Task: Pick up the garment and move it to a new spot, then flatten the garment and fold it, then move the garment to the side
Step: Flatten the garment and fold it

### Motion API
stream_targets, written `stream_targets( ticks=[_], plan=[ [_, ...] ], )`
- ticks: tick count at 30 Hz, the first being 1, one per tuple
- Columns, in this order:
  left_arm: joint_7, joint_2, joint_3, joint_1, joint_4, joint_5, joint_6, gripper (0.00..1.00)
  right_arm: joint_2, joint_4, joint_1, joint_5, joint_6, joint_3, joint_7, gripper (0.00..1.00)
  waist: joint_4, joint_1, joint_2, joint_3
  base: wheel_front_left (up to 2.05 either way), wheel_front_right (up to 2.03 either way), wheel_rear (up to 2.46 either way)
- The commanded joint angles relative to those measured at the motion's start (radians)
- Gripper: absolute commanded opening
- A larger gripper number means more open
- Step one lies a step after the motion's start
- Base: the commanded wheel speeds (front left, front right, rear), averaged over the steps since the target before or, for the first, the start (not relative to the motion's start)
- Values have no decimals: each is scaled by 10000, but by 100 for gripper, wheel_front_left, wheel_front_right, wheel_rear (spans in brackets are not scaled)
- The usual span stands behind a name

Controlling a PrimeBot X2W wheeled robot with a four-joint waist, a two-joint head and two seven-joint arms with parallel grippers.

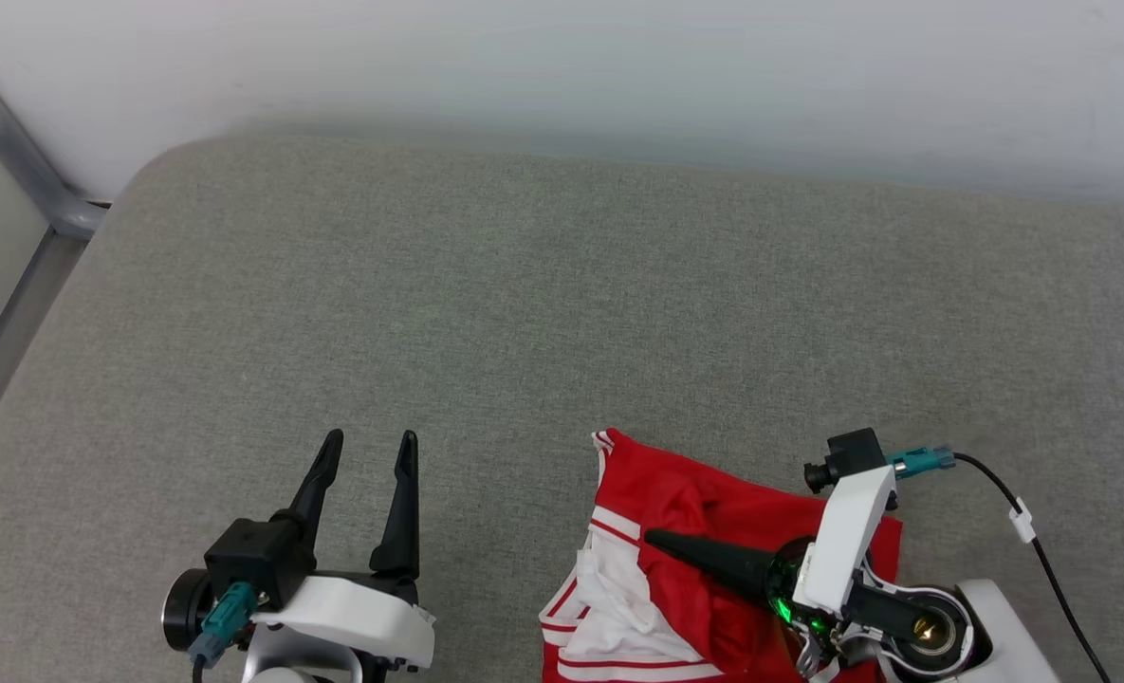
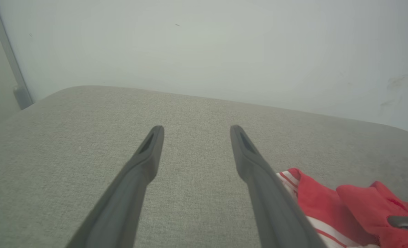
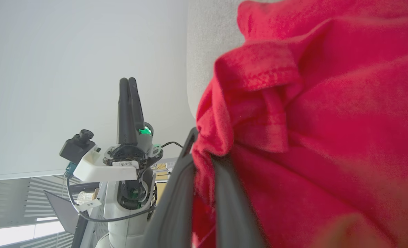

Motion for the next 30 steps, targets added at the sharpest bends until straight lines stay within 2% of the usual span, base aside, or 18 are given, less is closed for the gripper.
stream_targets(
  ticks=[1,2,8,13,17,24,30],
  plan=[
    [-52,-66,24,-193,55,50,-31,100,13,61,-119,-134,-1,161,-211,80,31,0,0,126,0,0,0],
    [-55,-103,23,-219,92,54,-56,100,13,108,-112,-153,-2,264,-321,100,32,0,0,152,0,0,0],
    [-67,-184,111,-317,263,120,-144,100,-26,-414,-260,-639,-1,754,-809,100,-112,0,0,131,0,0,0],
    [-63,-199,217,-211,325,196,-216,100,-465,-1528,-232,-1369,-2,1112,-1348,100,-324,0,0,-44,0,0,0],
    [-60,-216,293,-105,379,218,-262,100,-924,-2268,-111,-2282,-1,1210,-2177,100,-513,0,0,-217,0,0,0],
    [-59,-139,421,112,454,252,-250,100,-1786,-2669,230,-5046,-2,479,-4451,100,-869,0,0,-601,0,0,0],
    [-50,-59,503,348,494,215,-142,100,-2185,-2525,929,-7654,-2,-1040,-5923,100,-1252,0,0,-967,0,0,0]
  ],
)
